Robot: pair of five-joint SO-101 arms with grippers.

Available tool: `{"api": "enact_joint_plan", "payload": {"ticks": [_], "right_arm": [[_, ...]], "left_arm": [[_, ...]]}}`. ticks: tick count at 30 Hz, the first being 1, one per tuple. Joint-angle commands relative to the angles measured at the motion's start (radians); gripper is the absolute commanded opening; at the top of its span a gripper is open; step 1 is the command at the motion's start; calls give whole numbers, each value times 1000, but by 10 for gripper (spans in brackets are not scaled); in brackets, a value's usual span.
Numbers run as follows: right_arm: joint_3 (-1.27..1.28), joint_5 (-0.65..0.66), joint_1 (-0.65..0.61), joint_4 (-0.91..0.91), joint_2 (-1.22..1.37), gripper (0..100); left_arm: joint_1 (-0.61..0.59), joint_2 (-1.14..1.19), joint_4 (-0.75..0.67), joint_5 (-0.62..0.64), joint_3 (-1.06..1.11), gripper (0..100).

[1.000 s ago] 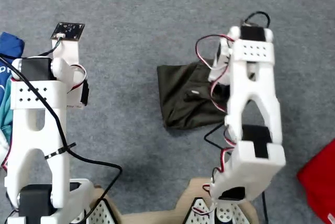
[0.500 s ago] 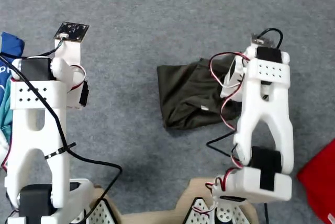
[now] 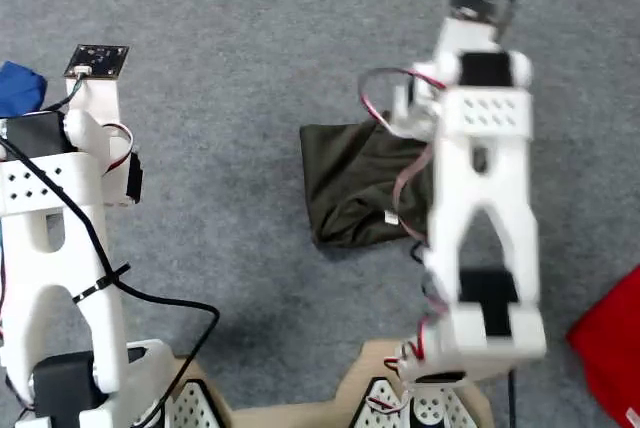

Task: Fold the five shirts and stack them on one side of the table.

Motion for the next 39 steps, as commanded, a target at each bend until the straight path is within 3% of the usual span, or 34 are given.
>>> {"api": "enact_joint_plan", "payload": {"ticks": [1,6,9,23,28,39], "right_arm": [[-329,-84,-51,17,292,163],[-814,-138,-50,158,634,163],[-941,-138,-41,157,740,163],[-955,-190,-35,123,935,157],[-955,-183,5,126,934,5],[-934,-178,79,157,878,5]], "left_arm": [[-9,-7,-12,-6,-5,32],[-9,-7,-12,-6,-5,32],[-3,-7,-12,-6,-5,32],[-8,1,-11,-6,-5,32],[-9,1,-11,-6,-5,32],[-9,-4,-11,-6,-8,32]]}}
